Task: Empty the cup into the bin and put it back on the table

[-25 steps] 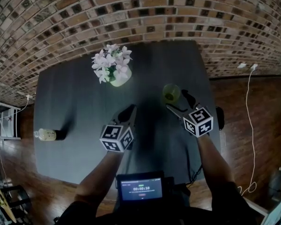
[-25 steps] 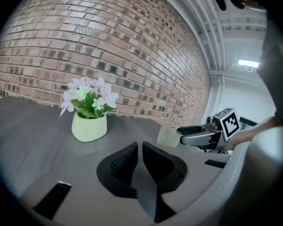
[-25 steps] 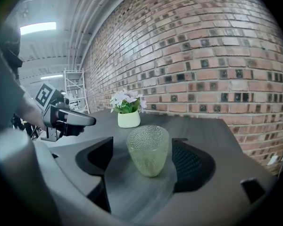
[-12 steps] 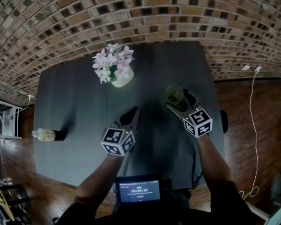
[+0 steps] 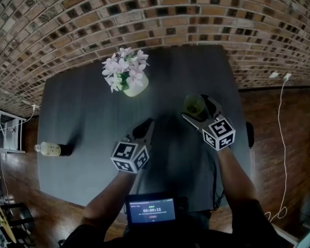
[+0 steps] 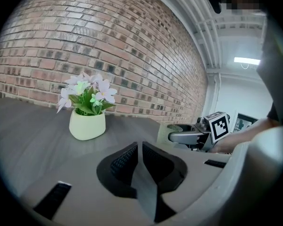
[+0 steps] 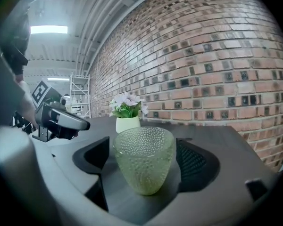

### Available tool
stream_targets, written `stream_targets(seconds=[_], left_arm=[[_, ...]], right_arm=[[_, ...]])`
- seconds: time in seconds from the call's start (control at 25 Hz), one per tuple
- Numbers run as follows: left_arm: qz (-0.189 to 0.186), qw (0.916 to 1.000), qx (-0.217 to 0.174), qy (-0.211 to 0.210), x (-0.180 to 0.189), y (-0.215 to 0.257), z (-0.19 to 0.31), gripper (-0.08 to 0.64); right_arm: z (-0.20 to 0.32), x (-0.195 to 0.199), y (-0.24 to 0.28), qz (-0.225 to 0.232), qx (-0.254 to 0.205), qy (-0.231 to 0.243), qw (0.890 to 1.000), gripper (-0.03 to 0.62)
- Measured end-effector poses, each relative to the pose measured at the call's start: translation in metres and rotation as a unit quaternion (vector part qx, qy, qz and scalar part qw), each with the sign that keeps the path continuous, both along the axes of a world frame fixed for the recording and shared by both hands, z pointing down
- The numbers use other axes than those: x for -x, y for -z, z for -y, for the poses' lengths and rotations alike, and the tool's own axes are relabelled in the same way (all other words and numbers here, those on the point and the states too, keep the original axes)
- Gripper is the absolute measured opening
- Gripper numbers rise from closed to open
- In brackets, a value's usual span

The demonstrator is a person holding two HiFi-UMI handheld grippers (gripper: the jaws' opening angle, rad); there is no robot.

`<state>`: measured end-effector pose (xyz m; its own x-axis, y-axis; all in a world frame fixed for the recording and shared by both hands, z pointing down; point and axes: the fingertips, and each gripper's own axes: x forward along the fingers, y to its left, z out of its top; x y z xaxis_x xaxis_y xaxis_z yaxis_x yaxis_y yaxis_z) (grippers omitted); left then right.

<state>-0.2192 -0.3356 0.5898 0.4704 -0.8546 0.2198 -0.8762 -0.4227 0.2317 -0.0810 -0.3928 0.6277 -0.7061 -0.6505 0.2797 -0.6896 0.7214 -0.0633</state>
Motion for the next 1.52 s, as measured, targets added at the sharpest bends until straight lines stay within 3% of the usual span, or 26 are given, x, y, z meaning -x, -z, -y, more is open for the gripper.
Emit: stream_targets(seconds=[0.52, 0.6, 1.0, 1.2, 1.52], left_arm=[[0.006, 1.0000, -0.002, 0.005, 0.007, -0.006, 0.000, 0.029], [0.005, 1.0000, -0.002, 0.006, 0.008, -0.006, 0.000, 0.029], [0.000, 0.9998, -0.017, 0.012, 0.008, 0.002, 0.000, 0.028], [-0.026, 0.9980, -0.053, 0.019, 0.014, 0.030, -0.003, 0.013], [-0.043, 0.9972, -0.058, 0.016, 0.012, 0.072, -0.025, 0.003]], right_arm=[[0.007, 0.006, -0.002, 0.010, -0.022, 0.001, 1.000, 0.453], [0.008, 0.006, 0.000, 0.008, -0.030, 0.002, 1.000, 0.405], [0.005, 0.006, 0.004, 0.013, -0.039, 0.008, 0.999, 0.397], [-0.002, 0.007, 0.028, 0.024, -0.044, 0.015, 0.999, 0.397], [-0.032, 0.009, 0.093, 0.040, -0.049, 0.032, 0.997, 0.397]])
